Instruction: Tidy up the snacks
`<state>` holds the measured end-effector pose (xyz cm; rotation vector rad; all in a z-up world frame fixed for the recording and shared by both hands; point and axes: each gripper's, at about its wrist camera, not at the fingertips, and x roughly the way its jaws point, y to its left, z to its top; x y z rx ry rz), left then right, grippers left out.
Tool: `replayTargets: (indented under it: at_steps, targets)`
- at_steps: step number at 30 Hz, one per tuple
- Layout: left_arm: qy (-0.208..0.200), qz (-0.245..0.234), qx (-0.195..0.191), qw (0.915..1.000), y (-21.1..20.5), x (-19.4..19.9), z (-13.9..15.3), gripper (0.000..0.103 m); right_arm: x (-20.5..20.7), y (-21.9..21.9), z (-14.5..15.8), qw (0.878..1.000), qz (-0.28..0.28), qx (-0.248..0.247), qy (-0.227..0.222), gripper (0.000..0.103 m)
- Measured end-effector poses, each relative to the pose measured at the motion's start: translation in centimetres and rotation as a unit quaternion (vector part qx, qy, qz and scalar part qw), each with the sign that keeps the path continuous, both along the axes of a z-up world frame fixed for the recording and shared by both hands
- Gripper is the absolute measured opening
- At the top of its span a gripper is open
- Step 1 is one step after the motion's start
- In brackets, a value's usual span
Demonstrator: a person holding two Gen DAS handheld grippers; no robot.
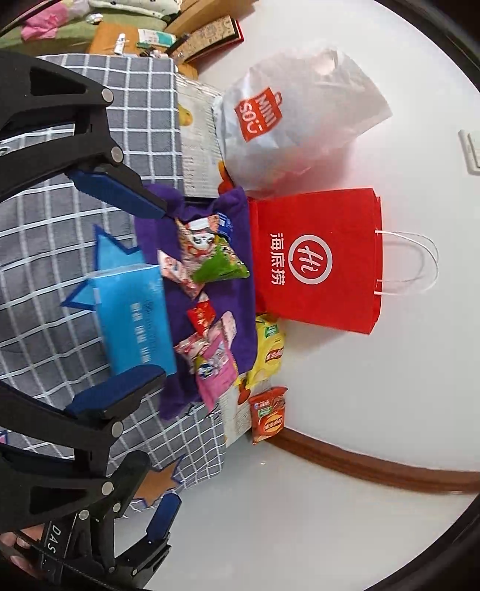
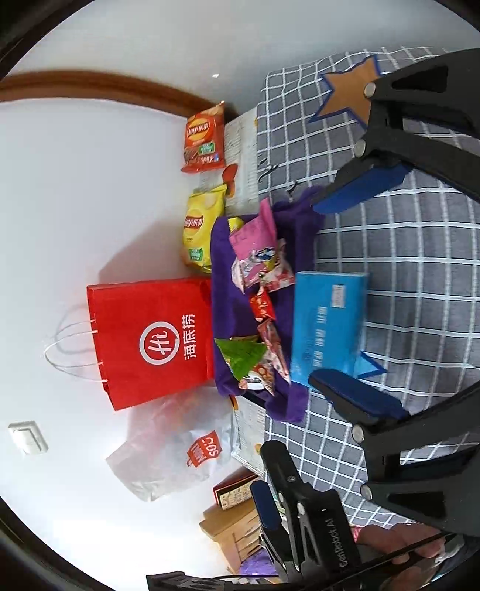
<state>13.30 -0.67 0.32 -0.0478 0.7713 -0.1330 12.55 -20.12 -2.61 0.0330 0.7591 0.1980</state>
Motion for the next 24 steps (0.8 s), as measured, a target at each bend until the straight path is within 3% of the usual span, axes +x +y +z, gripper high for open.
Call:
replayTargets:
  at_steps: [6, 16, 20, 24]
  targets:
    - [-0.014, 0.012, 0.012, 0.9998, -0.7, -4.4, 0.0, 0.087, -3.8, -0.8, -0.7, 1.000, -0.006, 0.017, 0.013, 0.087]
    - [-0.037, 0.014, 0.020, 0.9990, -2.0, -11.3, 1.0, 0.088, -10.9, -2.1, -0.9, 0.999, -0.035, -0.011, -0.016, 0.093]
    - [-0.045, 0.021, 0.025, 0.9985, -2.3, -13.8, 1.5, 0.088, -13.8, -2.8, -0.4, 0.999, -0.038, -0.001, -0.030, 0.100]
    - [-0.057, 0.016, 0.030, 0.9978, -2.9, -16.0, 2.0, 0.091, -15.8, -3.0, -0.1, 0.999, -0.030, 0.003, -0.039, 0.100]
